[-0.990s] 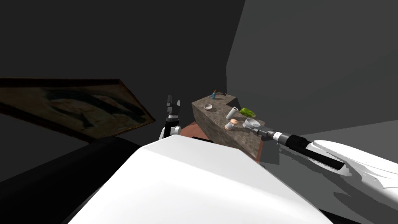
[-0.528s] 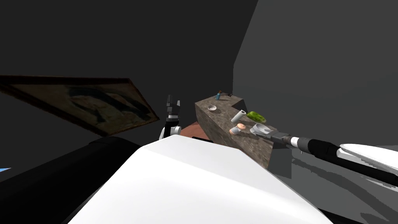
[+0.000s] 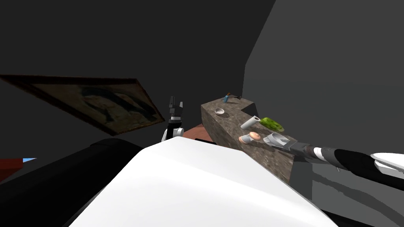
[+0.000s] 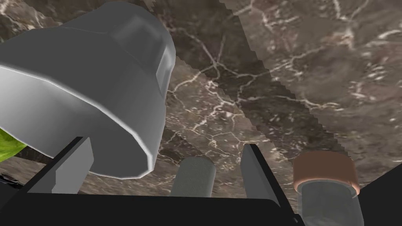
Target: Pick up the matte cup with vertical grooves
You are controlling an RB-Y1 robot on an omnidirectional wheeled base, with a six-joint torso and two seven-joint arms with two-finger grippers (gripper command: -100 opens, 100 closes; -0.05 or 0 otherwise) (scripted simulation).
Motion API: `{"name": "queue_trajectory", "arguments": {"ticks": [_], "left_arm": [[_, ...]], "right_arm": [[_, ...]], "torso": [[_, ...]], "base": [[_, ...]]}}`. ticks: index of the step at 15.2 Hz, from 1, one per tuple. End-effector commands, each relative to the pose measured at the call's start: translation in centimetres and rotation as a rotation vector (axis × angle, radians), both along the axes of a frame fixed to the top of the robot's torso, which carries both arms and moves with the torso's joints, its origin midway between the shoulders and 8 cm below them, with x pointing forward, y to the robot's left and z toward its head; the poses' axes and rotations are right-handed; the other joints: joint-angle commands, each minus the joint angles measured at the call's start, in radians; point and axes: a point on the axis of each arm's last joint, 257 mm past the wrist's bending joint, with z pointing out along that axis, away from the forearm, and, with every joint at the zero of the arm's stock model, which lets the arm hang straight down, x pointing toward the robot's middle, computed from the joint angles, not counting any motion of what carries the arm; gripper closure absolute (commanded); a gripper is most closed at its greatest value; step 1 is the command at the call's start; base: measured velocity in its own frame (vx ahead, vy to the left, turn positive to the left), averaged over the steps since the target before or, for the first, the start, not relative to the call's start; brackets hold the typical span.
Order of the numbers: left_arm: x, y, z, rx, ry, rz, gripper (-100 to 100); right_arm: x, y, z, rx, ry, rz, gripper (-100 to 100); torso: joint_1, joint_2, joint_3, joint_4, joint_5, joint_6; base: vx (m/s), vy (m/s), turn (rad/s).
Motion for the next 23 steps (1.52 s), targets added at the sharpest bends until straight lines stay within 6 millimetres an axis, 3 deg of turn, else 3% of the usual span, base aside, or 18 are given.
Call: {"name": "queue_trajectory", "arguments": {"ticks": [1,2,7,9,14,15,16,20,22,23], "left_arm": [[0.0,0.0,0.0,0.0,0.0,0.0,0],[0.0,0.0,0.0,0.0,0.0,0.0,0],[0.0,0.0,0.0,0.0,0.0,0.0,0],[0.0,0.0,0.0,0.0,0.0,0.0,0],[0.0,0.0,0.0,0.0,0.0,0.0,0],[0.0,0.0,0.0,0.0,0.0,0.0,0],[0.0,0.0,0.0,0.0,0.0,0.0,0],[0.0,0.0,0.0,0.0,0.0,0.0,0],[0.0,0.0,0.0,0.0,0.0,0.0,0],[0.0,0.0,0.0,0.0,0.0,0.0,0]], "right_arm": [[-2.1,-1.4,-0.1,-0.037,0.061,-0.003,-100],[-2.1,-1.4,-0.1,-0.037,0.061,-0.003,-100],[-10.0,-5.7,-0.6,-0.137,0.279,-0.016,-100],[-9.1,-5.3,-0.7,-0.128,0.256,-0.014,-100],[-11.1,-5.5,-3.3,-0.121,0.256,-0.037,-100],[-10.7,-5.3,-2.7,-0.121,0.257,-0.033,-100],[-10.8,-5.4,-2.8,-0.122,0.257,-0.034,100],[-10.7,-5.5,-2.6,-0.126,0.255,-0.037,100],[-9.4,-5.3,-0.9,-0.128,0.261,-0.017,100],[-10.0,-5.4,-1.5,-0.129,0.26,-0.022,100]], "torso": [[0.0,0.0,0.0,0.0,0.0,0.0],[0.0,0.0,0.0,0.0,0.0,0.0],[0.003,-0.005,-0.003,-0.001,0.0,-0.001],[0.003,-0.004,-0.003,-0.001,0.001,0.0],[-0.002,0.003,0.002,0.001,-0.001,0.0],[-0.003,0.004,0.002,0.001,-0.001,0.0],[-0.002,0.003,0.002,0.001,-0.001,0.0],[-0.001,0.004,0.003,0.001,-0.003,0.0],[-0.001,0.004,0.003,0.002,-0.002,0.0],[0.0,0.004,0.003,0.002,-0.002,0.0]], "base": [[0.038,0.023,0.108],[0.057,0.033,0.153],[0.086,0.051,0.161],[0.044,0.032,0.011],[-0.009,-0.013,0.05],[-0.008,-0.008,0.02],[0.0,0.0,0.0],[-0.002,-0.001,0.0],[0.02,0.023,-0.096],[0.014,0.015,-0.039]]}}
